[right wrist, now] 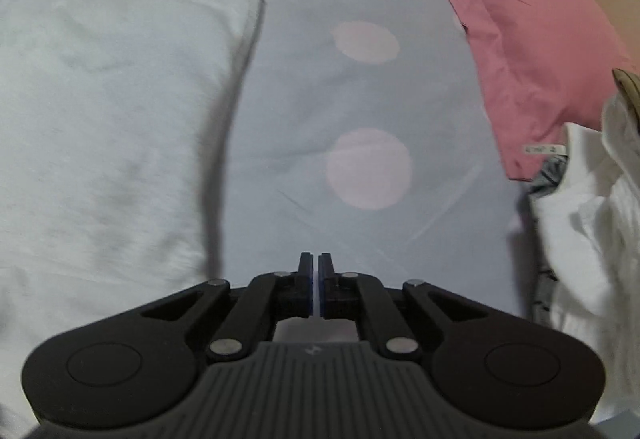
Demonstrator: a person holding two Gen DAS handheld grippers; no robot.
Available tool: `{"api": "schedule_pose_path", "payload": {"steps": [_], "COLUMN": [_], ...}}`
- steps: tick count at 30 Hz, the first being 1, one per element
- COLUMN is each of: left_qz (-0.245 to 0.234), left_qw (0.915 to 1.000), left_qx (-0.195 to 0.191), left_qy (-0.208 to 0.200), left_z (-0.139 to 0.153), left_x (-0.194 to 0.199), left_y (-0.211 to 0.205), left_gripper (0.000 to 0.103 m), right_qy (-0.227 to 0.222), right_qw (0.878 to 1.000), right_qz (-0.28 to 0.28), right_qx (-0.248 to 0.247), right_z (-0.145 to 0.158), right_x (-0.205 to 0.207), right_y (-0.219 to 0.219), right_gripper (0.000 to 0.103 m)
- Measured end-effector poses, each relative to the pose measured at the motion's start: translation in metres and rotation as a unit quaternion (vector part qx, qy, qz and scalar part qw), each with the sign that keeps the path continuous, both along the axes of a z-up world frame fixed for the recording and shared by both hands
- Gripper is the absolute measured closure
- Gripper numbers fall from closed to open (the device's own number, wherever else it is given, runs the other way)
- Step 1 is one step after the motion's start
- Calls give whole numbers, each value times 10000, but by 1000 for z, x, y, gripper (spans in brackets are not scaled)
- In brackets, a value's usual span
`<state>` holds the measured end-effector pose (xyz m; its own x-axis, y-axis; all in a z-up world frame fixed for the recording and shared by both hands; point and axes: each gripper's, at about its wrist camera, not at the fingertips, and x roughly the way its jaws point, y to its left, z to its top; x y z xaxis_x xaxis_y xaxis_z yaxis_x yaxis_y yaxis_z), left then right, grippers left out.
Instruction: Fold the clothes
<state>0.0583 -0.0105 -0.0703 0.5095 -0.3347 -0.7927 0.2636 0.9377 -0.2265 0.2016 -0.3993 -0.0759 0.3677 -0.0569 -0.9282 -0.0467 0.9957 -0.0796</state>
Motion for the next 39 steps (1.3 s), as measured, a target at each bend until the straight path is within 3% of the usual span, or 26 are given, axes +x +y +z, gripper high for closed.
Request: {"api": "schedule_pose_path", "payload": {"steps": [1, 2, 3, 7, 15, 16, 18, 21, 27, 39], "left_qz": [19, 33, 41, 176, 210, 220, 245, 285, 294, -70], "left_qw": [10000, 10000, 9999, 9996, 9993, 9993, 9992, 9989, 9986, 9886], "left_qx": [43, 94, 143, 188, 73, 55, 11, -13, 81, 728], "left_qy": [5, 3, -1, -73, -308, -308, -321, -369, -443, -1316], "left_z": [-1, -1, -2, 0, 11, 11, 13, 16, 31, 94], "left_x": [0, 0, -1, -1, -3, -3, -2, 0, 15, 93], "left_y": [0, 0, 0, 4, 4, 5, 6, 6, 2, -50], "left_gripper": [98, 98, 98, 98, 99, 99, 99, 99, 100, 100], "right_qy": [-35, -70, -106, -69, 272, 335, 400, 376, 352, 381], "right_qw": [9999, 9993, 9982, 9920, 9800, 9801, 9825, 9873, 9907, 9883], "right_qz": [-12, -52, -111, -239, -247, -226, -159, -61, 58, -17], "right_qx": [163, 357, 572, 1239, 1956, 1943, 1812, 1540, 1314, 1474], "right_z": [2, 3, 3, 1, -28, -31, -36, -36, -36, -42], "right_x": [-1, -2, -2, -5, 4, 6, 9, 13, 16, 19], "right_y": [0, 0, -1, -4, 5, 8, 15, 23, 32, 10], "right_gripper": [84, 61, 52, 53, 58, 59, 77, 86, 88, 89]}}
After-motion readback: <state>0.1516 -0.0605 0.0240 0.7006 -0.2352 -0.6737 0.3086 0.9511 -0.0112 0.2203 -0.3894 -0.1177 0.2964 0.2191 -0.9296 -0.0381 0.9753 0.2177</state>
